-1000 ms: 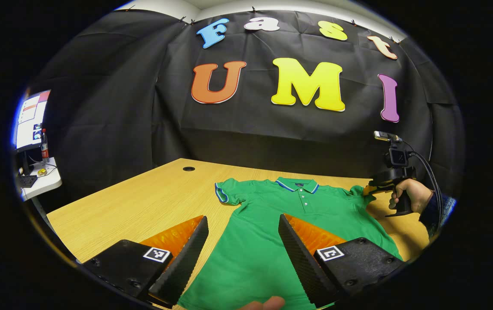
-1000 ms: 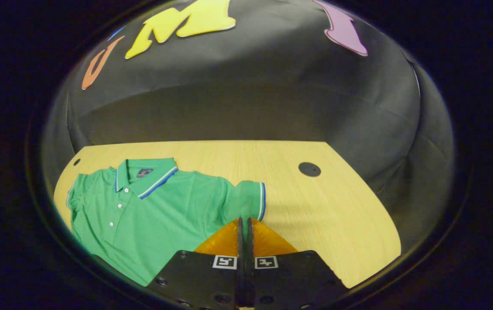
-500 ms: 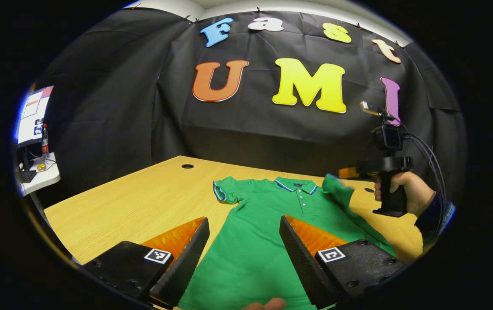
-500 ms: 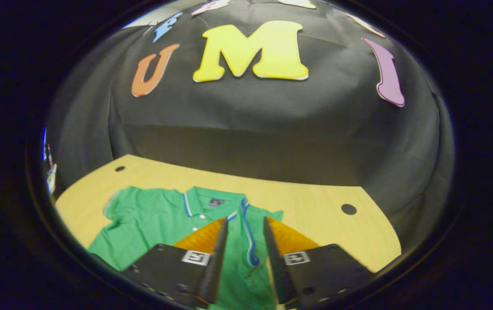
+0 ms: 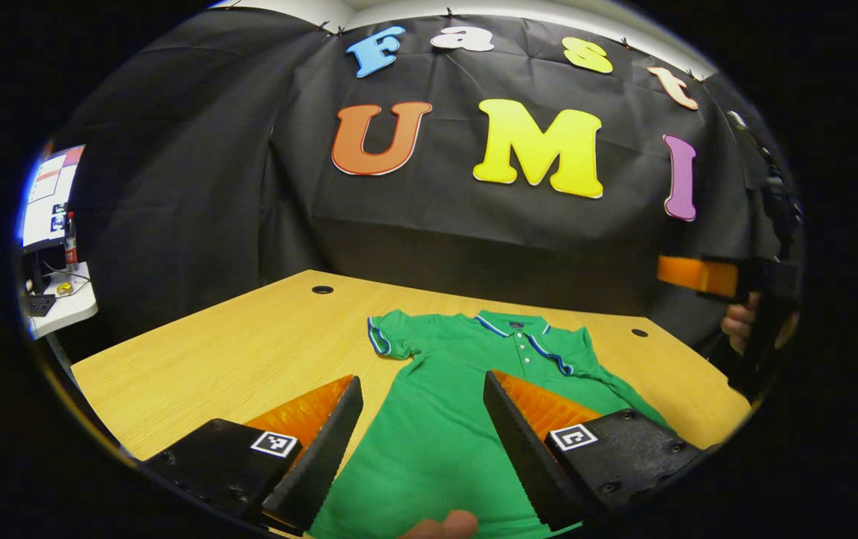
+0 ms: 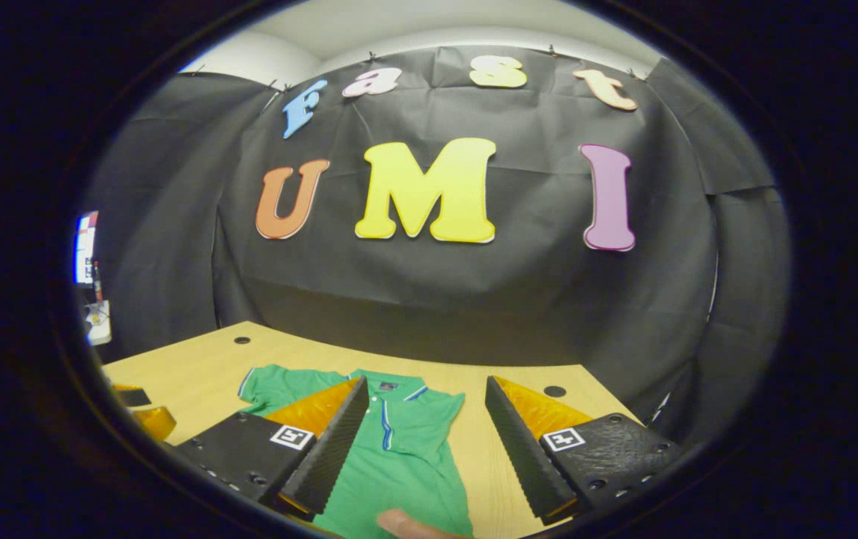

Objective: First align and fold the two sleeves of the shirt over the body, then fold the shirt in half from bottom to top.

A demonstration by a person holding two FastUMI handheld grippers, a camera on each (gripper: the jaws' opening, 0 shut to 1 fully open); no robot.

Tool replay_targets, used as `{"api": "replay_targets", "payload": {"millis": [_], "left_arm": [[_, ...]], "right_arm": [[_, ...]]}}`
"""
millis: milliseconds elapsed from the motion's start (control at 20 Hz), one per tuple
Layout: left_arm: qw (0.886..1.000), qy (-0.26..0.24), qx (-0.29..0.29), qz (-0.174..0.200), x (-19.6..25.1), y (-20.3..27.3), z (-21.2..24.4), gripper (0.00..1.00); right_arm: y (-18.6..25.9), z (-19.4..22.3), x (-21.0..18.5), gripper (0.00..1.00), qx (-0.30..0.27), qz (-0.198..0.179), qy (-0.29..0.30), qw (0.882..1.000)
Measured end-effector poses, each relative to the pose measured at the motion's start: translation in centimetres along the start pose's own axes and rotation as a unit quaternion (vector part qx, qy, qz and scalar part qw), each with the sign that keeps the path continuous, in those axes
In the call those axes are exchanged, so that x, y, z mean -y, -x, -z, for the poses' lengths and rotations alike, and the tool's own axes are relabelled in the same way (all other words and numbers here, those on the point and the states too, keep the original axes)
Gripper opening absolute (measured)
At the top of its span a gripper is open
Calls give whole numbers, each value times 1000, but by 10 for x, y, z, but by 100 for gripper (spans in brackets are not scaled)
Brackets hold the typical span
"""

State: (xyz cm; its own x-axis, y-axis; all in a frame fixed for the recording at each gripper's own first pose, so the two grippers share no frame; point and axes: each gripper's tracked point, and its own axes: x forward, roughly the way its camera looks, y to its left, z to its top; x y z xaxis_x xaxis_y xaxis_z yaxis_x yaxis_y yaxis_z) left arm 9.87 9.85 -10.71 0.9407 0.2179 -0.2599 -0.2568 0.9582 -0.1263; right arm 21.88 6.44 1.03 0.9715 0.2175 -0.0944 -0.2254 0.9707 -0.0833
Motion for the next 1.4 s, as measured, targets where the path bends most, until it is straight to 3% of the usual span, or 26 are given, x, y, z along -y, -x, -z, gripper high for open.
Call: {"api": "replay_targets", "payload": {"millis": [100,250,350,650,750,800,1050,1200,1300,1350,1400], "left_arm": [[1000,-4,11,1,-1,-14,-24,100],[999,-22,40,-24,-18,-49,-62,100],[999,-13,34,-21,-21,-85,-68,100],[999,16,-51,-5,-39,-213,-20,100],[994,42,-99,-7,-44,-239,8,100],[992,48,-114,-11,-47,-249,18,100],[989,-4,-142,-47,-58,-272,41,100],[989,19,-142,-44,-52,-275,45,100],[988,12,-146,-59,-61,-275,48,100],[988,6,-143,-62,-65,-276,46,99],[988,8,-139,-61,-66,-278,44,90]], "right_arm": [[31,9,14,97,16,-3,5,1000],[71,11,39,95,48,3,-36,998],[83,25,48,95,55,-3,-62,997],[75,62,63,95,57,-3,-38,998],[66,75,52,99,52,-30,-60,996],[59,82,45,92,45,-44,-71,996],[32,108,37,96,32,-50,-60,996],[20,129,24,96,4,-60,-54,997],[19,132,30,96,2,-47,-52,998],[18,132,35,96,2,-35,-51,998],[19,136,38,95,1,-27,-51,998]]}}
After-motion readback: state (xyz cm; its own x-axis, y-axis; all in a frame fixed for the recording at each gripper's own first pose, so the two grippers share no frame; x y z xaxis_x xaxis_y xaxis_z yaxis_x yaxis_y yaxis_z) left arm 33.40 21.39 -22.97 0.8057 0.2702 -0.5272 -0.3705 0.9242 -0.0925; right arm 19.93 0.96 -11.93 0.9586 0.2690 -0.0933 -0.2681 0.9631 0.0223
